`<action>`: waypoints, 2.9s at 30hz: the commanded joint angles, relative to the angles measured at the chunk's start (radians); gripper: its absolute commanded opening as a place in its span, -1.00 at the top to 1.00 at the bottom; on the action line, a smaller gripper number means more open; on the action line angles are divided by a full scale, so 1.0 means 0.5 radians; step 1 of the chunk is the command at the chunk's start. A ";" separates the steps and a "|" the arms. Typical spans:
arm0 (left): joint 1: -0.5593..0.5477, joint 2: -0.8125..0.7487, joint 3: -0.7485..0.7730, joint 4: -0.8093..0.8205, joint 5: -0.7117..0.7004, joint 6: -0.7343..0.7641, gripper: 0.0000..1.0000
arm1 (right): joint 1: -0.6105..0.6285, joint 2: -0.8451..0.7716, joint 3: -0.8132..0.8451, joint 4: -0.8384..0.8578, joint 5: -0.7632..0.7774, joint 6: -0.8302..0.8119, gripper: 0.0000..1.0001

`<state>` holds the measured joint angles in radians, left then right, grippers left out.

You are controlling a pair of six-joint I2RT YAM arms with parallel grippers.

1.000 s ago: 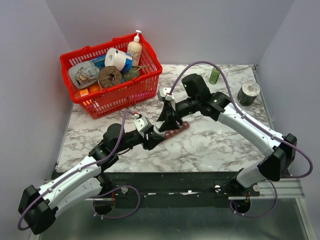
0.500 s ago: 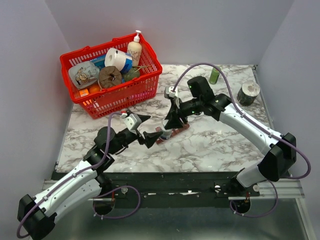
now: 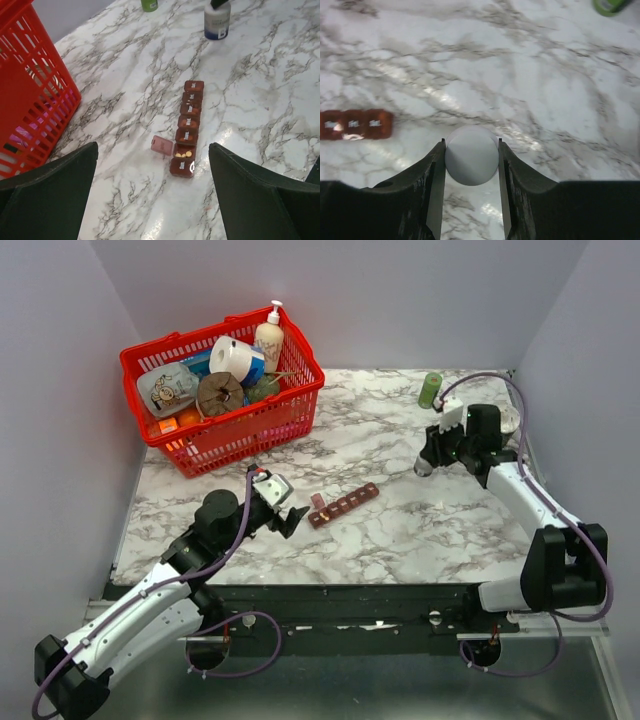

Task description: Sort the pills into containers

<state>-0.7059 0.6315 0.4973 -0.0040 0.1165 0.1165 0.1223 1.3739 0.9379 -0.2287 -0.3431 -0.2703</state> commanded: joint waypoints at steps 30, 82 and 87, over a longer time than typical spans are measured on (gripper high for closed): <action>0.071 0.118 -0.056 -0.029 -0.018 -0.018 -0.98 | -0.490 0.575 0.296 0.258 0.284 -0.021 -0.01; 0.123 0.197 -0.047 -0.029 0.169 -0.098 -0.97 | -1.549 -0.588 -0.124 -1.317 -0.684 -1.599 -0.93; 0.368 0.320 0.009 -0.001 0.392 -0.309 -0.97 | -1.255 -0.456 0.051 -2.097 -1.277 -3.044 -0.99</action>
<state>-0.6136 0.7494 0.4580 -0.0250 0.2077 0.0628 -0.6128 1.1080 0.9298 -0.9047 -0.7036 -1.1595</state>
